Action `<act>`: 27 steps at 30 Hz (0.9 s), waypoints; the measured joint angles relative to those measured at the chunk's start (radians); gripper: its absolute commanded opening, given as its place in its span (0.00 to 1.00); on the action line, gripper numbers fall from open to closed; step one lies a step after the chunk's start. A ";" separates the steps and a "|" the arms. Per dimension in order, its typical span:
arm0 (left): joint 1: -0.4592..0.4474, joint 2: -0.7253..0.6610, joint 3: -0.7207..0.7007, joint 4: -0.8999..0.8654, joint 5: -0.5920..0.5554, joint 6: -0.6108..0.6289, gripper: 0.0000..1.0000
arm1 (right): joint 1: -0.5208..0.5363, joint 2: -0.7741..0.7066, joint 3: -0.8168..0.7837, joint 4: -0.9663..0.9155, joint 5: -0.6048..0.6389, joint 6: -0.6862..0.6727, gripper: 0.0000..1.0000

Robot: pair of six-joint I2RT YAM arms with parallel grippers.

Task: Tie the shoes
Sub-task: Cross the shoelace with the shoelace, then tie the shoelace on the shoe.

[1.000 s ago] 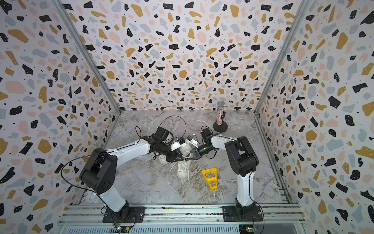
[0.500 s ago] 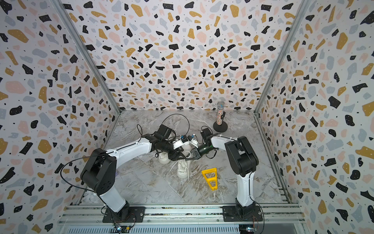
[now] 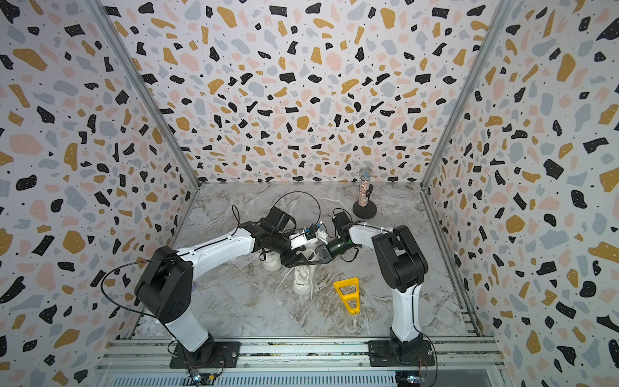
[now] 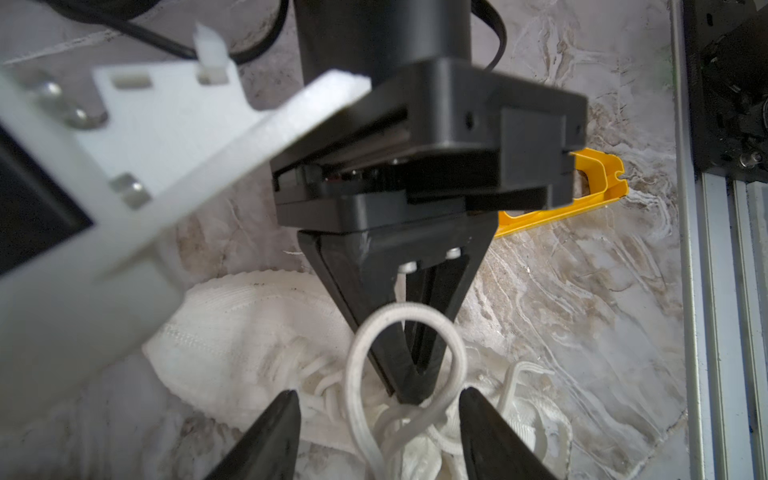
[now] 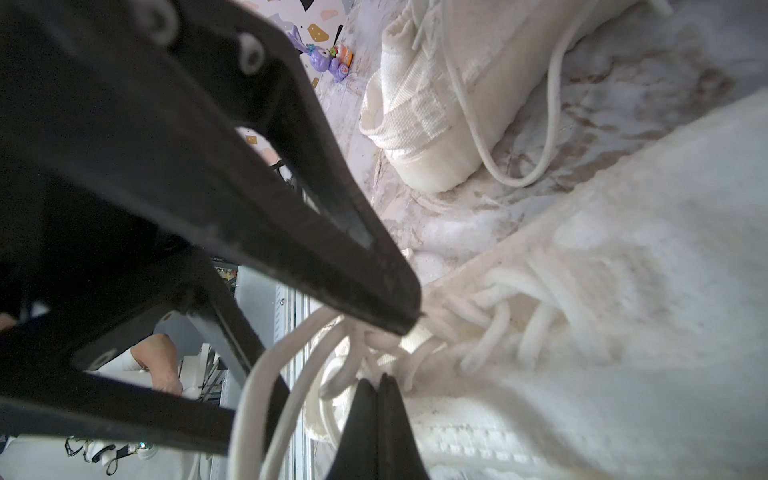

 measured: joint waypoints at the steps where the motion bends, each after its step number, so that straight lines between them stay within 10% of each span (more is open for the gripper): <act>1: -0.003 0.000 0.002 0.001 -0.003 0.000 0.61 | 0.000 0.000 0.000 0.000 0.000 0.000 0.00; 27: -0.017 0.000 0.020 0.006 -0.002 -0.027 0.00 | 0.000 0.000 0.000 -0.002 0.010 0.003 0.00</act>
